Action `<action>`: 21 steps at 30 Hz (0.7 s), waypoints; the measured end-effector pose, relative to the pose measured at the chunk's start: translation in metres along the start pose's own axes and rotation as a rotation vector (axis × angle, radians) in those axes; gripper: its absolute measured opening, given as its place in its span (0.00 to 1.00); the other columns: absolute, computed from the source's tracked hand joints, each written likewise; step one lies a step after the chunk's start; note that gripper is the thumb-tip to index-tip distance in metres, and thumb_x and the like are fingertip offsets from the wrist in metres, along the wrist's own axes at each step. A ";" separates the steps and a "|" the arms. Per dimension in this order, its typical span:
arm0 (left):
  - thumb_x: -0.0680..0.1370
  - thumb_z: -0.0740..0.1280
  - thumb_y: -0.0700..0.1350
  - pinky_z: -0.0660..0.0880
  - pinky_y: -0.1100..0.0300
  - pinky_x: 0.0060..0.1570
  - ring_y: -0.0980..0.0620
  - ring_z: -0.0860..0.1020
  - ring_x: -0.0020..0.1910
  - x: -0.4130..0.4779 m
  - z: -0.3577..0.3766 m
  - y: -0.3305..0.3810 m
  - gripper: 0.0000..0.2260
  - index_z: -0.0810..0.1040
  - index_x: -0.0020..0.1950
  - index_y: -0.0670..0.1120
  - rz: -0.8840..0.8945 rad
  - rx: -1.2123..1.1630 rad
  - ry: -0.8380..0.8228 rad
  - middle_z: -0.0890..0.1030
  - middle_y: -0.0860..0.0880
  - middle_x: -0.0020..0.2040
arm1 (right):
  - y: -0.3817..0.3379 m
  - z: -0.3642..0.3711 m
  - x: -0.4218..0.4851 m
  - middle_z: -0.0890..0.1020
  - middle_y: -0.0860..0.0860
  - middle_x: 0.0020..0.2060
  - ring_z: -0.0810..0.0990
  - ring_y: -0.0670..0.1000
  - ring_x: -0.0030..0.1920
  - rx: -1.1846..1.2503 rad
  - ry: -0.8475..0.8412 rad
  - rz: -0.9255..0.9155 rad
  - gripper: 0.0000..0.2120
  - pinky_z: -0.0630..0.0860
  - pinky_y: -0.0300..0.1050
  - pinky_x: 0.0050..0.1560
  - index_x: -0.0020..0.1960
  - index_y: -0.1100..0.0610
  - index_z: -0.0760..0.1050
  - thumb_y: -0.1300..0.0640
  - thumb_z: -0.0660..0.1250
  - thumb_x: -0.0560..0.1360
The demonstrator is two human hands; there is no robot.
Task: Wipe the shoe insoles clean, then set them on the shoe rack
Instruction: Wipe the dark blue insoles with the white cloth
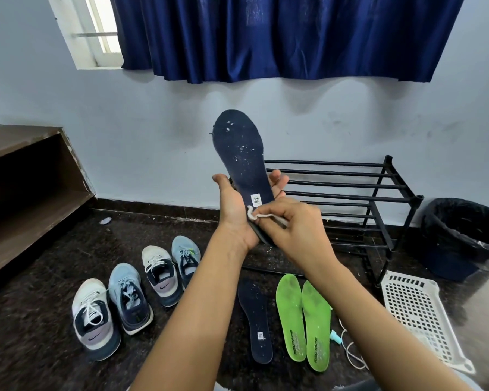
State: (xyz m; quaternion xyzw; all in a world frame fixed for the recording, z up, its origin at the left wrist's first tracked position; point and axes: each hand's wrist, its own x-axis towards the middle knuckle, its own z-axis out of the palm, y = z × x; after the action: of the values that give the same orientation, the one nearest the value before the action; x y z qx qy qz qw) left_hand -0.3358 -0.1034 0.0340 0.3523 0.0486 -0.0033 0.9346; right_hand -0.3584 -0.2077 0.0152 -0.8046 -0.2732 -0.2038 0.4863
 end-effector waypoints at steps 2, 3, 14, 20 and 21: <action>0.76 0.39 0.72 0.77 0.56 0.53 0.49 0.84 0.45 -0.003 0.001 -0.003 0.41 0.76 0.57 0.41 0.002 0.033 -0.005 0.83 0.45 0.40 | 0.000 0.003 0.003 0.84 0.50 0.41 0.79 0.43 0.44 0.000 0.058 -0.030 0.07 0.69 0.24 0.47 0.44 0.57 0.84 0.64 0.71 0.68; 0.76 0.39 0.72 0.78 0.56 0.51 0.49 0.84 0.45 -0.004 0.001 -0.005 0.41 0.77 0.54 0.40 -0.003 0.047 -0.010 0.83 0.46 0.39 | 0.000 0.004 0.006 0.84 0.51 0.41 0.79 0.44 0.45 -0.002 0.086 -0.029 0.07 0.69 0.24 0.48 0.44 0.57 0.84 0.66 0.70 0.68; 0.71 0.42 0.77 0.72 0.51 0.65 0.45 0.82 0.48 -0.003 0.002 0.003 0.42 0.77 0.53 0.44 0.082 -0.003 -0.019 0.81 0.45 0.41 | 0.000 -0.008 0.005 0.85 0.48 0.41 0.80 0.41 0.44 0.036 -0.102 0.054 0.05 0.70 0.27 0.44 0.44 0.54 0.85 0.62 0.73 0.69; 0.71 0.44 0.77 0.77 0.56 0.52 0.52 0.83 0.43 -0.011 0.010 -0.009 0.41 0.81 0.43 0.43 0.037 0.126 -0.038 0.82 0.48 0.39 | 0.003 0.002 0.014 0.84 0.52 0.40 0.80 0.47 0.42 -0.107 0.140 -0.057 0.05 0.71 0.31 0.45 0.43 0.57 0.84 0.62 0.70 0.69; 0.72 0.44 0.76 0.78 0.58 0.48 0.51 0.83 0.39 -0.013 0.011 -0.012 0.41 0.83 0.41 0.44 0.023 0.142 -0.036 0.82 0.48 0.38 | 0.004 0.003 0.018 0.83 0.53 0.39 0.80 0.50 0.41 -0.171 0.179 -0.073 0.05 0.70 0.33 0.44 0.43 0.59 0.83 0.63 0.70 0.69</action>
State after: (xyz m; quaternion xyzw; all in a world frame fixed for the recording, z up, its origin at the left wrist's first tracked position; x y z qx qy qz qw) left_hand -0.3482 -0.1202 0.0357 0.4182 0.0273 -0.0025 0.9079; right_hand -0.3417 -0.2019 0.0216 -0.8112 -0.2394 -0.3149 0.4307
